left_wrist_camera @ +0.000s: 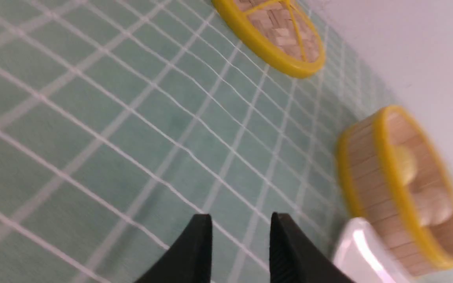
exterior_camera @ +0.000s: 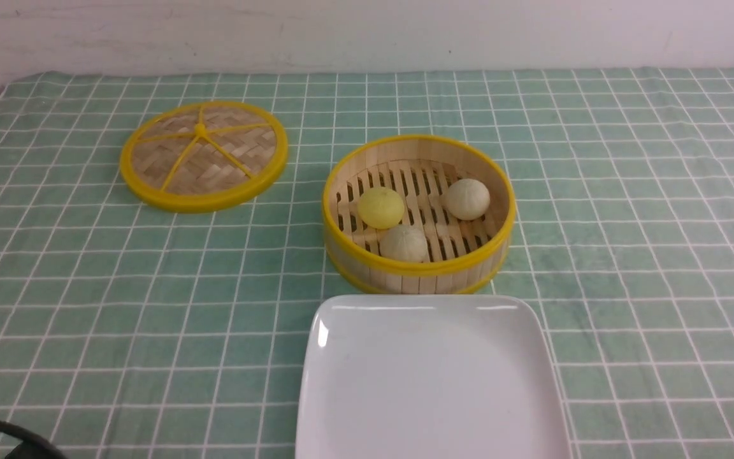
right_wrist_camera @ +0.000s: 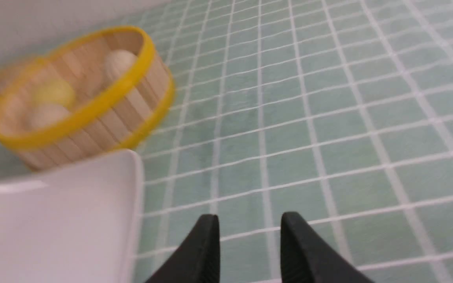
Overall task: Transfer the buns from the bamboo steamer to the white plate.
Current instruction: 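Reach toward a bun in the bamboo steamer with the right gripper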
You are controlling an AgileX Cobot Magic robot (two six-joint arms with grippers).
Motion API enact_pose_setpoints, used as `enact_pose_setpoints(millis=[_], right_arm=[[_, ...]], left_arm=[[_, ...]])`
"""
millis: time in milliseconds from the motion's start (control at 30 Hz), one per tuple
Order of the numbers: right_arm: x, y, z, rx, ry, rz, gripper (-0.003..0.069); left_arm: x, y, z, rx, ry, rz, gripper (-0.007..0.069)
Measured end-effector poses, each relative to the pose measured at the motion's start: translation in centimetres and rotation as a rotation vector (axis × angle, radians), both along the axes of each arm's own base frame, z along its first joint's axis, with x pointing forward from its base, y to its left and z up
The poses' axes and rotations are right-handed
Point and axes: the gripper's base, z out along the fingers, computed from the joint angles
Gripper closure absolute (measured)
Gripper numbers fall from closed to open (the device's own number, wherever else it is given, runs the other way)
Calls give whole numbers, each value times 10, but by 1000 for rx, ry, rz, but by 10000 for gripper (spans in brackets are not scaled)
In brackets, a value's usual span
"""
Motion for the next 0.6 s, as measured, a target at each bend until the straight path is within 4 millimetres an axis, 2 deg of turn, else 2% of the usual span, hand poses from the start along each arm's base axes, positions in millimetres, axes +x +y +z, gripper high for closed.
enact_pose_setpoints(millis=[133, 233, 367, 467, 567, 600], right_arm=[[-1, 7, 2, 378, 66, -17, 419], [-1, 9, 4, 509, 88, -19, 419], [-1, 9, 6, 568, 69, -29, 420], [-1, 8, 13, 556, 43, -20, 447], [-4, 8, 38, 460, -61, 13, 519], [-7, 7, 54, 382, -122, 29, 557]], left_arm=[[0, -6, 2, -372, 33, 35, 384], [0, -7, 3, -458, 42, 44, 384], [0, -6, 5, -486, 25, 53, 386], [0, -6, 7, -452, 5, 44, 413], [-2, -7, 27, -321, -56, -9, 473], [-5, -8, 42, -237, -105, -40, 508]])
